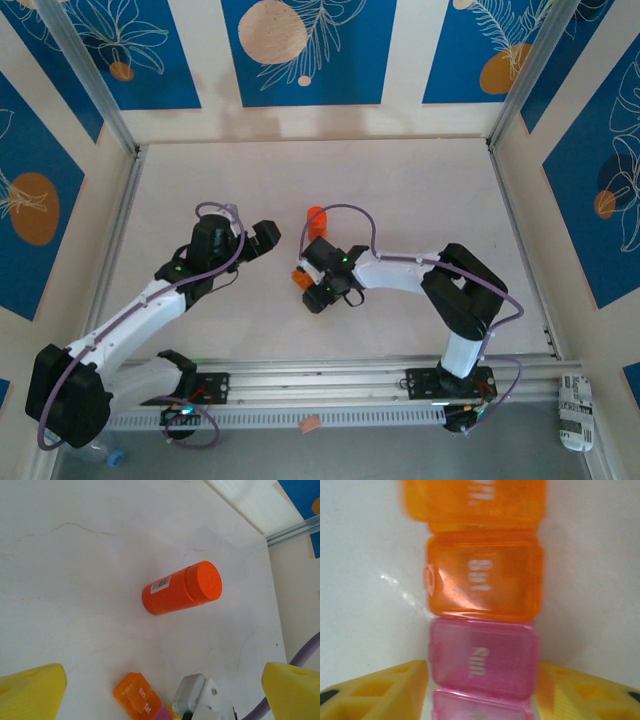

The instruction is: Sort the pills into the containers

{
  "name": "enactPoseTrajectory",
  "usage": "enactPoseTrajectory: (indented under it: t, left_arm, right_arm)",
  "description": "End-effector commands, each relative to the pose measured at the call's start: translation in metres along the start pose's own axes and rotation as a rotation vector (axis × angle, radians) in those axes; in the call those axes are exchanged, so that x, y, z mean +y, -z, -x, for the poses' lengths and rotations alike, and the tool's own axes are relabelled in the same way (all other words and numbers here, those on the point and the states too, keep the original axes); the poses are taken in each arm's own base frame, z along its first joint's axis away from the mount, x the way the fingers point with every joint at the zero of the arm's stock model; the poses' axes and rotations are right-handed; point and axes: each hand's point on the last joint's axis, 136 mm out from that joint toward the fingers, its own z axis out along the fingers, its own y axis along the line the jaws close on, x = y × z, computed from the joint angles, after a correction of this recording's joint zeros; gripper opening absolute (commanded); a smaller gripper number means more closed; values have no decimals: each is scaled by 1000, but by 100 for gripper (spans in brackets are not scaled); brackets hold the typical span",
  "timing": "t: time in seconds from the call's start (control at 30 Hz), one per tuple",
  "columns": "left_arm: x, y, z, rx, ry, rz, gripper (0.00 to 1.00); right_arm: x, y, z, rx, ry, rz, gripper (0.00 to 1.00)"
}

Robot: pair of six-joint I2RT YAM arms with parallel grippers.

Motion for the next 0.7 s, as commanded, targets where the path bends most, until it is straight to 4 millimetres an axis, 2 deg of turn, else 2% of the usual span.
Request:
enactPoseTrajectory:
  t: [0.0, 0.3, 0.67]
  left_arm:
    - [-5, -2, 1, 4, -25, -30, 100]
    - [-15, -2, 4, 21, -68, -49, 100]
    - [-22, -1, 8, 42, -139, -45, 100]
  right_arm:
    - [-11, -2, -19, 49, -34, -59, 71]
    - [-34, 7, -42, 108, -133, -175, 72]
    - [-68, 27, -39, 112, -307, -201, 71]
